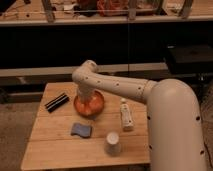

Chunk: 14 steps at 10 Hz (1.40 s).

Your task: Place the pepper in the ceramic bowl

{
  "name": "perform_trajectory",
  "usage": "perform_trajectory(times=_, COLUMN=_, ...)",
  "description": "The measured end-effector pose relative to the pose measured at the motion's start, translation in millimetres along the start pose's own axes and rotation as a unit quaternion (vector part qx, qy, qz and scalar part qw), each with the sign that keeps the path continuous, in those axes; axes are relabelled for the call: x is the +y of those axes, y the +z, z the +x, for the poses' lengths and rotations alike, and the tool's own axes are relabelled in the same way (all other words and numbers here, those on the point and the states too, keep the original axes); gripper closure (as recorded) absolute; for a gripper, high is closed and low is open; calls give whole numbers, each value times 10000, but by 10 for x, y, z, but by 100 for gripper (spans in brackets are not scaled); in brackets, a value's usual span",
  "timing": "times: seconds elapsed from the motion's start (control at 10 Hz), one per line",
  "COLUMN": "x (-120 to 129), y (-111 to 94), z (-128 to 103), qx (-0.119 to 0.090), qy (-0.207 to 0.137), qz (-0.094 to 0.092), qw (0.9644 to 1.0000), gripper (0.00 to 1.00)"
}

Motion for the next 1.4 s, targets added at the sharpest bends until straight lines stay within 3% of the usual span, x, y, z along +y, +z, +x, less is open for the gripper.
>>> perform_trajectory(times=1.0, x=39, y=5, z=53, qx=45, qy=72, qz=4, qw=10000, gripper=75)
perform_trajectory(times=1.2, x=47, y=6, z=62, qx=51, qy=87, qz=8, qw=9999, gripper=68)
perform_trajectory(times=1.3, x=53, y=7, z=67, qx=56, qy=98, qz=10, qw=9999, gripper=57)
perform_trajectory(times=1.4, x=59, y=6, z=75, qx=64, qy=109, qz=14, qw=9999, gripper=53)
